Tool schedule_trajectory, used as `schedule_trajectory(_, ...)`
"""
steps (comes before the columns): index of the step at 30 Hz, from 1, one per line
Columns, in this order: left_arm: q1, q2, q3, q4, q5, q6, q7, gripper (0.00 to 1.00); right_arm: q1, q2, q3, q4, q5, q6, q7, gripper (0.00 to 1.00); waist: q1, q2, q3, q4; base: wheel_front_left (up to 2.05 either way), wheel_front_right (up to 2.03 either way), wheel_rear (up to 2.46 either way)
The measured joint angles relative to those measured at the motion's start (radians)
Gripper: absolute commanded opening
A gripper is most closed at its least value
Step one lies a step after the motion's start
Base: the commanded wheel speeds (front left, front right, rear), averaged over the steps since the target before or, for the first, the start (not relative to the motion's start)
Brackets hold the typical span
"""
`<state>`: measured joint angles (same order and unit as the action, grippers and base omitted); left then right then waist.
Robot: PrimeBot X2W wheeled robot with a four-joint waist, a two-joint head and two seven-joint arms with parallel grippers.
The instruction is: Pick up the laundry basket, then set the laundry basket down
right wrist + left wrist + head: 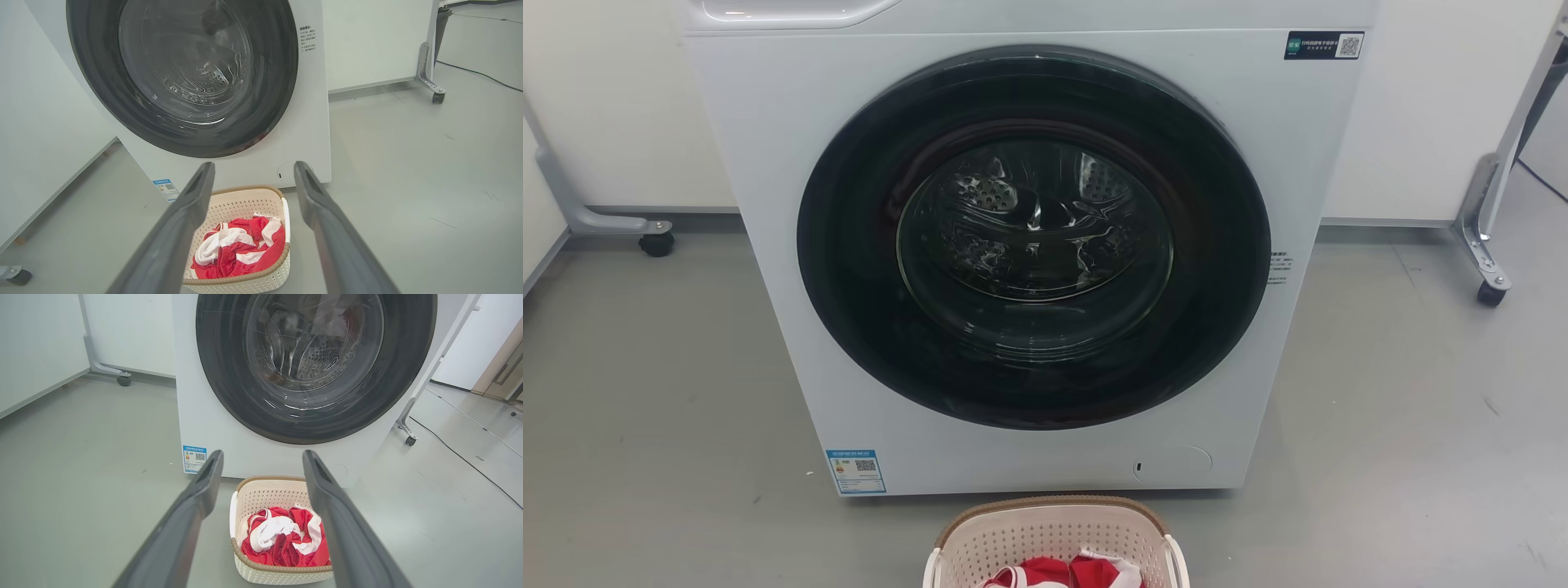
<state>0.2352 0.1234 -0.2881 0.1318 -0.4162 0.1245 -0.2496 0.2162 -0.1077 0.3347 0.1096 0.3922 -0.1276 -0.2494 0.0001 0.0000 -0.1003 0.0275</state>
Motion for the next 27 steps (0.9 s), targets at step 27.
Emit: schedule_trajectory(27,0.0,-0.006,0.027,-0.014,0.05,0.0,0.0,1.0,0.039,0.032,-0.033,-0.047,-0.067,0.0,0.0,1.0,0.0,0.0,-0.022,-0.002,0.0,0.0,0.0)
